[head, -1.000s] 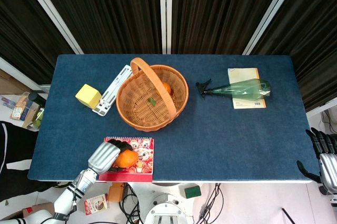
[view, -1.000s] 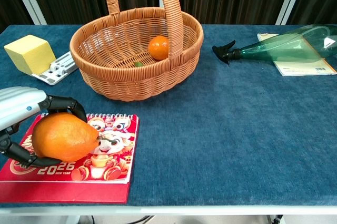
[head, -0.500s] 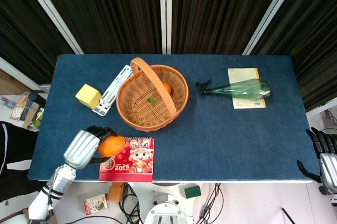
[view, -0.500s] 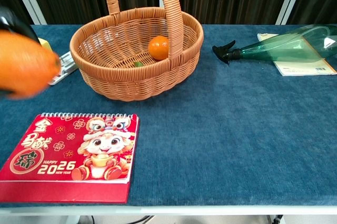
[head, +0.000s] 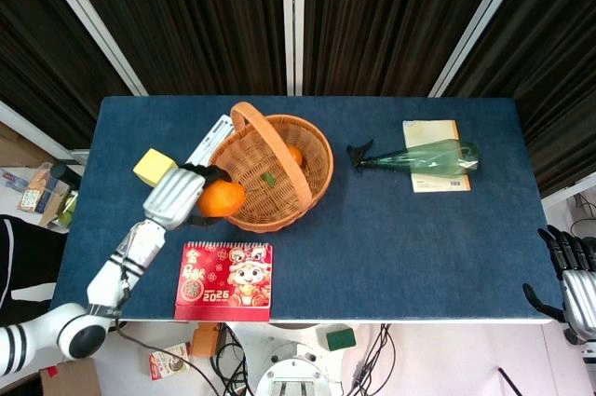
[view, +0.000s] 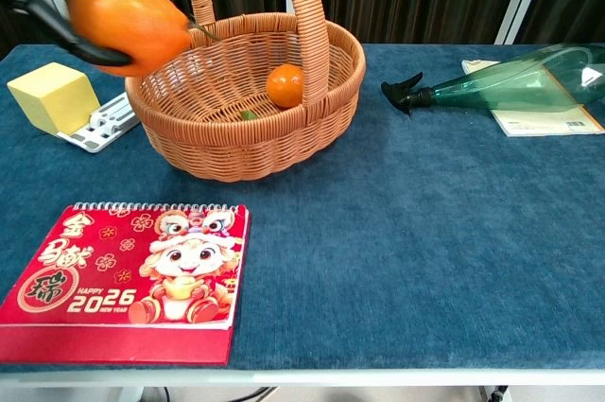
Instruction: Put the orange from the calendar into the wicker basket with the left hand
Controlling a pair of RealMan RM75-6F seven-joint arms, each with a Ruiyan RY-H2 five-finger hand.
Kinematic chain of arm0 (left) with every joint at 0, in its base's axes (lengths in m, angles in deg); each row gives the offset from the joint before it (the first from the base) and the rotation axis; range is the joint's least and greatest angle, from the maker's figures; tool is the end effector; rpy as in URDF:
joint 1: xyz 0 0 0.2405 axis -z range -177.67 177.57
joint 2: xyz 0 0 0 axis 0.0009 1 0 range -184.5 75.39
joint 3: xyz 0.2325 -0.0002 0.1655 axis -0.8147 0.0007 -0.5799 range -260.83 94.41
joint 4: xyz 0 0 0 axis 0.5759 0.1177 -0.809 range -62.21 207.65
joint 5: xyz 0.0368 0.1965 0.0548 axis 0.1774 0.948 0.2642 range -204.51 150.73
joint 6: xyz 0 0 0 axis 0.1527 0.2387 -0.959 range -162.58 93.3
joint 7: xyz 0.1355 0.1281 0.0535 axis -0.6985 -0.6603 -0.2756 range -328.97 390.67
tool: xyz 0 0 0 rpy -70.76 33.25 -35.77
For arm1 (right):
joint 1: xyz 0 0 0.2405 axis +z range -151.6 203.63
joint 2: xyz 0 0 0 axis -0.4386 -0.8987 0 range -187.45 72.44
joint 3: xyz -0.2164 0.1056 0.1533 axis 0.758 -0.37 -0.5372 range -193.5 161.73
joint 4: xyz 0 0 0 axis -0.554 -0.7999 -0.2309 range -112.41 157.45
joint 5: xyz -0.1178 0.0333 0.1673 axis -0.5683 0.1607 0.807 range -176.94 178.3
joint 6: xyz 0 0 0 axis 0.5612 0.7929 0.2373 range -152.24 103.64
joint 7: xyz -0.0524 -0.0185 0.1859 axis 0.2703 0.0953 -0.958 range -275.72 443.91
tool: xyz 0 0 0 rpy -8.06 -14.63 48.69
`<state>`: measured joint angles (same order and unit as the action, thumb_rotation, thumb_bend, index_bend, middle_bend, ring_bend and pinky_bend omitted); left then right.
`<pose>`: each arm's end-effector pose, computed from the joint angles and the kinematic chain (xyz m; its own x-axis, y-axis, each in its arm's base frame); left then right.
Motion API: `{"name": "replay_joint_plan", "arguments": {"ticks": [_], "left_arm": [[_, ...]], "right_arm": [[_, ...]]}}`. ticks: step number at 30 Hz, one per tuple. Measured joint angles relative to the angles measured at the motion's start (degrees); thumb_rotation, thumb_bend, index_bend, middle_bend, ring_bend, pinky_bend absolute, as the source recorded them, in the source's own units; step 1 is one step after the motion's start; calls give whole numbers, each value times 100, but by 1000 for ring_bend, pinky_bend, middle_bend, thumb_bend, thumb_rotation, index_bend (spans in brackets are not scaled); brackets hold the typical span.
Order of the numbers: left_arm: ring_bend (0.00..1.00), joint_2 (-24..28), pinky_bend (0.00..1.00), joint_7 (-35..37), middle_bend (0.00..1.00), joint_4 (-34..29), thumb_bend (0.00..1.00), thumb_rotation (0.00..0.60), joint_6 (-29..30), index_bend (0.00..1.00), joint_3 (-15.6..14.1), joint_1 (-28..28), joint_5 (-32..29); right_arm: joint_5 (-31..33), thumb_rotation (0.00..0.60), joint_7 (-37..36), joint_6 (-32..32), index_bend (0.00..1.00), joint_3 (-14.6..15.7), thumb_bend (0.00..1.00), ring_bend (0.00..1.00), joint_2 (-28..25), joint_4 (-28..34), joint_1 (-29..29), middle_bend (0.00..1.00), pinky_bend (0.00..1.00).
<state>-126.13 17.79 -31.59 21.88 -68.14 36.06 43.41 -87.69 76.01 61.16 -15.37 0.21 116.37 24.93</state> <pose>-0.1327 0.3812 0.0691 0.3137 0.2111 0.9257 0.8872 -0.4126 -0.2065 -0.3567 -0.1846 0.1983 0.3424 -0.0898 0.9353 -0.9356 0.0590 0.3482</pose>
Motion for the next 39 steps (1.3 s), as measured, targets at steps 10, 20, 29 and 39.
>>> {"name": "replay_joint_plan", "arguments": {"ticks": [10, 20, 29, 39], "left_arm": [[412, -1387, 404, -466, 477, 1979, 250, 600, -879, 432, 170, 1204, -1036], [399, -2319, 391, -242, 450, 3233, 243, 600, -1220, 370, 249, 1750, -1457], [88, -2324, 225, 16, 84, 3335, 138, 600, -1275, 50, 147, 1774, -1466], [72, -1650, 217, 36, 74, 2221, 131, 600, -828, 55, 44, 1471, -1211]], "right_arm": [[52, 600, -114, 35, 0, -36, 326, 0, -29, -35, -23, 0, 0], [88, 600, -191, 60, 0, -54, 327, 0, -66, -34, -43, 0, 0], [35, 600, -312, 88, 0, -45, 326, 0, -101, -76, -54, 0, 0], [50, 600, -274, 61, 0, -48, 326, 0, -88, -66, -49, 0, 0]]}}
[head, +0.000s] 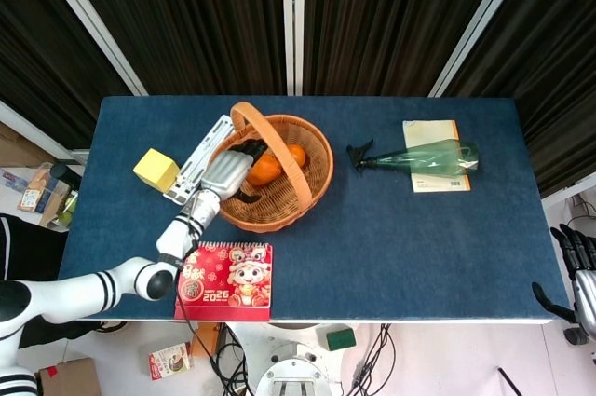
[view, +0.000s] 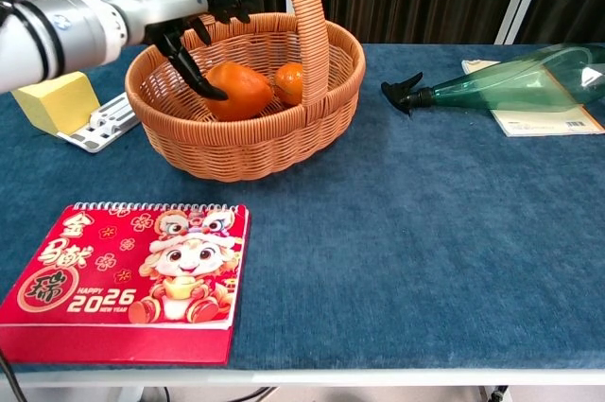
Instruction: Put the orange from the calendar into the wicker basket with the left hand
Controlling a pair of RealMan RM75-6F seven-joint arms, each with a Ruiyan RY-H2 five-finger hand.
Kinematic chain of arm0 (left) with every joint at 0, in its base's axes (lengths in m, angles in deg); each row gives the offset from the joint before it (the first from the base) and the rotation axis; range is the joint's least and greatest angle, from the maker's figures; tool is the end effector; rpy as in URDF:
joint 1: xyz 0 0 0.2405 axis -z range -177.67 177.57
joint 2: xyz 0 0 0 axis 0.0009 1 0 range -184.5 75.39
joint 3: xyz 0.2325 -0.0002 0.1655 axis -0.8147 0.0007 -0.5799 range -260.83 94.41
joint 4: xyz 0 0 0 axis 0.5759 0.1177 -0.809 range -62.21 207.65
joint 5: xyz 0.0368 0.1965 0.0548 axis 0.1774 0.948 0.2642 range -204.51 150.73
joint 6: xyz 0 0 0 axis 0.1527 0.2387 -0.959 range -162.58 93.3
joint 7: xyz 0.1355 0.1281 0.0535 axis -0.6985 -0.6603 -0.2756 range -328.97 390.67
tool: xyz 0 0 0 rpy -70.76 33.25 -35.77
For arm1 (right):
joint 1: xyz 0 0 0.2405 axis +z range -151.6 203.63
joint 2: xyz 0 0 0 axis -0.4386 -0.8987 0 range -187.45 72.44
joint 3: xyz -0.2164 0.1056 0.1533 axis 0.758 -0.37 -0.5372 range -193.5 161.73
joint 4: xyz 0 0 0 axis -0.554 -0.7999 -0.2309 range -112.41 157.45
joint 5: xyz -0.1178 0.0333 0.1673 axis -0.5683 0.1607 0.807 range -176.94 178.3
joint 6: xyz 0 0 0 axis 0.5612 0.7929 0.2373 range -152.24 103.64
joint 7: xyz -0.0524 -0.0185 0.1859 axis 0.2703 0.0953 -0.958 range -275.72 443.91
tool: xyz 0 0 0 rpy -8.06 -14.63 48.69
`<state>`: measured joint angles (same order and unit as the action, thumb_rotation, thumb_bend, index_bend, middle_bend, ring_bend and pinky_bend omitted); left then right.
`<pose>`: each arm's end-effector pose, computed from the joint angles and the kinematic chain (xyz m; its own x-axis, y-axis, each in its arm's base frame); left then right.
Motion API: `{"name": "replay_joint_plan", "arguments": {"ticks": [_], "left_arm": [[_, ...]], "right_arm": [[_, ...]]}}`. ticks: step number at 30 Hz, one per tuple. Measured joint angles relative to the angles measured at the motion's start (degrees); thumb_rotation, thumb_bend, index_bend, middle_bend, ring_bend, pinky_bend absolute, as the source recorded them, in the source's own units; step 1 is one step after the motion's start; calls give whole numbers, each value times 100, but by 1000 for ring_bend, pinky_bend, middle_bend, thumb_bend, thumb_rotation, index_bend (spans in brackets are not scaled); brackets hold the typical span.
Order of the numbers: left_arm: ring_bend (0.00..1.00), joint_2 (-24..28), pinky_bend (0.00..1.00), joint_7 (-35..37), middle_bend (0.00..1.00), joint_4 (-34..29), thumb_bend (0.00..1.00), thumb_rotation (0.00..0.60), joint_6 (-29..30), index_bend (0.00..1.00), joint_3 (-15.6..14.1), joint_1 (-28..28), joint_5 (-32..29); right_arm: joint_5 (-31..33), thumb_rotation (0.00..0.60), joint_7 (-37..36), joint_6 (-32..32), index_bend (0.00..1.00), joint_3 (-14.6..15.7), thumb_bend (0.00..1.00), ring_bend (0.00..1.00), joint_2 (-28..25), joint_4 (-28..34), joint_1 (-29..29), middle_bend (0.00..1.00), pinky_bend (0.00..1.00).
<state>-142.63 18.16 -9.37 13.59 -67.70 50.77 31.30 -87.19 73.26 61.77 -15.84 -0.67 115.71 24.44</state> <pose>-0.1043 0.4522 -0.0238 0.3299 0.3001 0.8950 0.8995 -0.3877 -0.2016 -0.3607 -0.1834 0.2090 0.3229 -0.0701 0.9438 -0.9417 0.0756 0.3278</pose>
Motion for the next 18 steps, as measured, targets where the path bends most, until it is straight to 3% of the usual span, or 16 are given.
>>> {"name": "replay_joint_plan", "arguments": {"ticks": [6, 10, 16, 18], "left_arm": [[72, 919, 218, -382, 77, -1663, 143, 600, 1082, 101, -448, -749, 477], [60, 1517, 217, -919, 87, -2400, 140, 600, 2400, 119, -1159, -1700, 1149], [42, 1829, 216, -1565, 87, -2444, 137, 600, 4385, 116, -2230, -3367, 2459], [42, 1821, 214, -1612, 87, -2295, 137, 600, 4808, 116, -2469, -3812, 2843]], "right_arm": [[-27, 600, 20, 32, 0, 1, 326, 0, -2, 20, -5, 0, 0], [-76, 600, 119, 38, 0, 17, 326, 0, 5, -6, -3, 0, 0], [-121, 600, 452, 12, 0, 30, 325, 0, 93, -31, 25, 0, 0], [-105, 600, 524, -47, 0, 39, 325, 0, 107, -18, 42, 0, 0]]}}
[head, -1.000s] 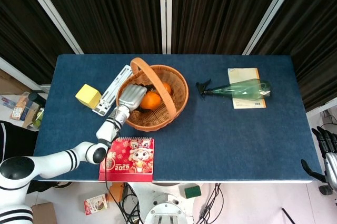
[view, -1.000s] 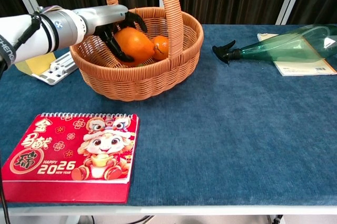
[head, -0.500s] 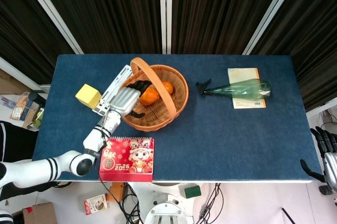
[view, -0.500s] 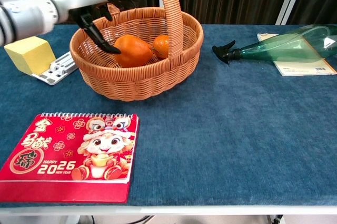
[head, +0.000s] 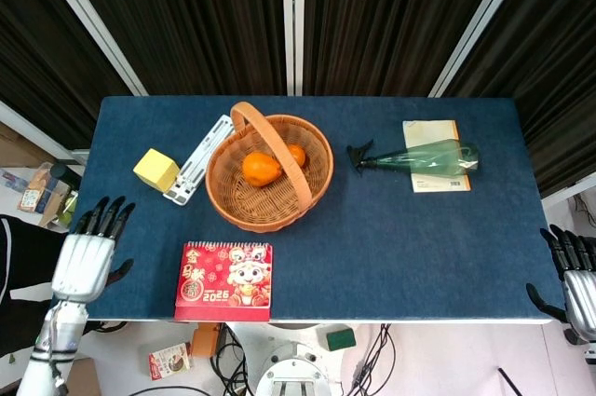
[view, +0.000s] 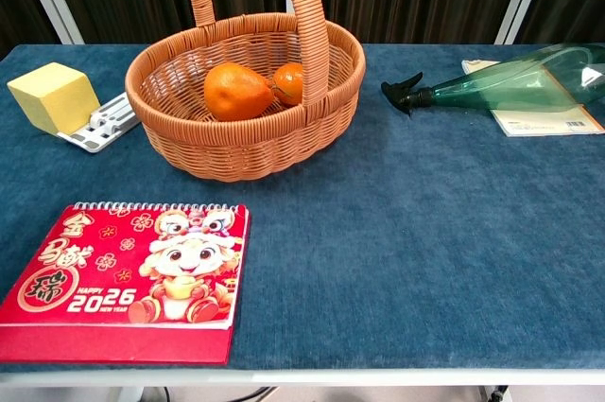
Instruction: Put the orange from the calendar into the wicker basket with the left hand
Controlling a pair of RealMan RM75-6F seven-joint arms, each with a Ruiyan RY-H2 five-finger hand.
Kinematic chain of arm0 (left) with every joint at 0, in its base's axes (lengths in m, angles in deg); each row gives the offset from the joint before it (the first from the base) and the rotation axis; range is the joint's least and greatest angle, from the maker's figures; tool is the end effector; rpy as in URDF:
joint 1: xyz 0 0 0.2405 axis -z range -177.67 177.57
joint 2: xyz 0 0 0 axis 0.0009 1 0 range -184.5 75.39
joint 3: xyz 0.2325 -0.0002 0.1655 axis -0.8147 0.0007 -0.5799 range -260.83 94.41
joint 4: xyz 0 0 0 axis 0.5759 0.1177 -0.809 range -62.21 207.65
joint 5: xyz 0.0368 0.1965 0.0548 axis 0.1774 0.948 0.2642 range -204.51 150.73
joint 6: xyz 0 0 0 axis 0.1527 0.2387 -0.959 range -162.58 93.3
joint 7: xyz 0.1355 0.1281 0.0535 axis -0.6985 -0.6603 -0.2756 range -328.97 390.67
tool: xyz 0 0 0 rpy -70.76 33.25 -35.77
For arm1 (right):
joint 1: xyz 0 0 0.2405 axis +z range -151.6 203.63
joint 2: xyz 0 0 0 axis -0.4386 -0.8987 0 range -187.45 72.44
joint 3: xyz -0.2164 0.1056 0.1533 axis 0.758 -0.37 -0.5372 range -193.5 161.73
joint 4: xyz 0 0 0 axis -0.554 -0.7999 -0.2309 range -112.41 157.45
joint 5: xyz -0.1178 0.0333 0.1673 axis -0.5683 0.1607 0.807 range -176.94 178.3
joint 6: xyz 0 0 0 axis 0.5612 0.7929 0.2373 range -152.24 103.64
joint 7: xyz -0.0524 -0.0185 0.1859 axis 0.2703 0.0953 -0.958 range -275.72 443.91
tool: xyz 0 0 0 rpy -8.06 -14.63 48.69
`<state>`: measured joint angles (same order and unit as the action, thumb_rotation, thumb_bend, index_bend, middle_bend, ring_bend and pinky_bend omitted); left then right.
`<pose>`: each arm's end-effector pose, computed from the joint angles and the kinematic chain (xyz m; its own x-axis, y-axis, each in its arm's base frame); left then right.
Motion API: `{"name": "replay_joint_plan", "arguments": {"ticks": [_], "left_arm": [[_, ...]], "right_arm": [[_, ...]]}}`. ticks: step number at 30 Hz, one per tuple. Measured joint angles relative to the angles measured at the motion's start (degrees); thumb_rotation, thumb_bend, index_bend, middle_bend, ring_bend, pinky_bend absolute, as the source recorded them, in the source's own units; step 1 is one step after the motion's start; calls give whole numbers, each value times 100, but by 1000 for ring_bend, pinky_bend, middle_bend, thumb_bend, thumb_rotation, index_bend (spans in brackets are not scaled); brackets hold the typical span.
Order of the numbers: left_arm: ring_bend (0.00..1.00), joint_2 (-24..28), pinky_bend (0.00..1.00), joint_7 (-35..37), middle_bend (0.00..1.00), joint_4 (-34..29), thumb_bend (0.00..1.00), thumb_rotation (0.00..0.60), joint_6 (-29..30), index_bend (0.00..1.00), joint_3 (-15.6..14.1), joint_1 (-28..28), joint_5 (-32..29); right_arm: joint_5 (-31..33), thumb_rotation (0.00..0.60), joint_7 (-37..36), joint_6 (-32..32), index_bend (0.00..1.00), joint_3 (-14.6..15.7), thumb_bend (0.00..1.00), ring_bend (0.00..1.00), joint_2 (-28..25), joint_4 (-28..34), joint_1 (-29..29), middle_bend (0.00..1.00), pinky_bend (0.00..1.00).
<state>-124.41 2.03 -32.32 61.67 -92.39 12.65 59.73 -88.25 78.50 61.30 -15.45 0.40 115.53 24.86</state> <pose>-0.2628 0.2241 0.1279 0.5674 -0.0381 0.8225 0.8150 -0.1167 -0.5676 -0.3576 -0.1846 0.1985 0.3939 -0.0901 0.9147 -0.9158 0.0458 0.3989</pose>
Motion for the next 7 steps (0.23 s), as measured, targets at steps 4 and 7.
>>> {"name": "replay_joint_plan", "arguments": {"ticks": [4, 7], "left_arm": [[42, -100, 209, -19, 87, 455, 137, 600, 439, 116, -295, -557, 666], [42, -115, 206, 69, 87, 518, 137, 600, 418, 115, -300, -638, 789]], "right_arm": [[5, 600, 55, -58, 0, 22, 325, 0, -6, 17, 25, 0, 0], [-3, 600, 38, -54, 0, 29, 324, 0, -15, 18, 23, 0, 0]]}}
